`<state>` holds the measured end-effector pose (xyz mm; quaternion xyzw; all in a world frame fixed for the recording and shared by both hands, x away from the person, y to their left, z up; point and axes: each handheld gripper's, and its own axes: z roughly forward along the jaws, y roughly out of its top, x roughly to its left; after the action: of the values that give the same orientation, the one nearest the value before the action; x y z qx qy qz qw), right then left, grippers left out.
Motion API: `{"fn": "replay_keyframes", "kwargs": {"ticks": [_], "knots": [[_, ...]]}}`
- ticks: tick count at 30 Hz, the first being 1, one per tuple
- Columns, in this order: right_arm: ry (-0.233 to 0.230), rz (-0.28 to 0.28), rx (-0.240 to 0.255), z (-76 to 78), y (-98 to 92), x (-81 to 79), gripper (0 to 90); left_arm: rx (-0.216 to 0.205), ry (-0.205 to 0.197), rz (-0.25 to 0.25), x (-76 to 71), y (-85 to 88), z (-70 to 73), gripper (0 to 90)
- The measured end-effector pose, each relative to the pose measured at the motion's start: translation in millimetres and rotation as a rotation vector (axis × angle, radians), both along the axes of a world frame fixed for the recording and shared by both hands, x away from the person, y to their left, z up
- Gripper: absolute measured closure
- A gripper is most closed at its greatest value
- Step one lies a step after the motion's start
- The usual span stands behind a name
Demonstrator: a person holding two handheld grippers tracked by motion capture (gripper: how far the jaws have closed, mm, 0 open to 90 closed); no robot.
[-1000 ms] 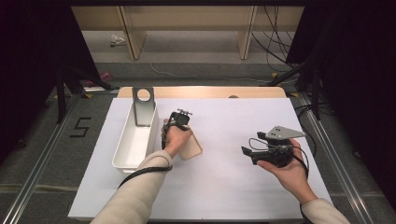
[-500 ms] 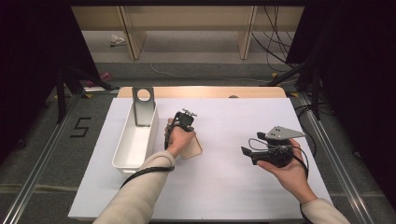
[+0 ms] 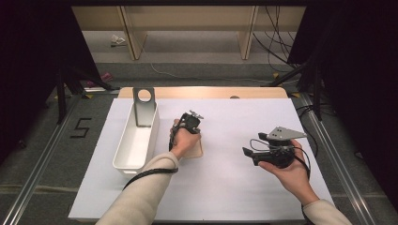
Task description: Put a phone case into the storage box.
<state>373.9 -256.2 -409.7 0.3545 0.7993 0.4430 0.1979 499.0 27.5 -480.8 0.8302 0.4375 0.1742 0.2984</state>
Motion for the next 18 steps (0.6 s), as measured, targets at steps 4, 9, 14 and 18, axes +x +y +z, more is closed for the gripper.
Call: {"fn": "replay_keyframes", "kwargs": {"ticks": [4,9,14,18], "knots": [[0.000,0.000,0.000,0.1,0.0,-0.1,17.6,-0.001,0.001,-0.008,-1.2,-1.8,0.0,89.8],[-0.001,-0.001,-0.003,0.1,0.1,-0.4,17.7,0.004,0.000,-0.014,-1.7,-2.0,0.1,89.8],[-0.001,0.000,-0.001,-0.3,0.2,0.1,17.8,0.004,0.000,-0.023,-1.8,-2.0,0.1,89.8],[-0.001,0.001,-0.002,-0.2,0.6,-0.1,17.8,0.002,0.000,-0.028,-2.5,-3.1,0.0,89.8]]}}
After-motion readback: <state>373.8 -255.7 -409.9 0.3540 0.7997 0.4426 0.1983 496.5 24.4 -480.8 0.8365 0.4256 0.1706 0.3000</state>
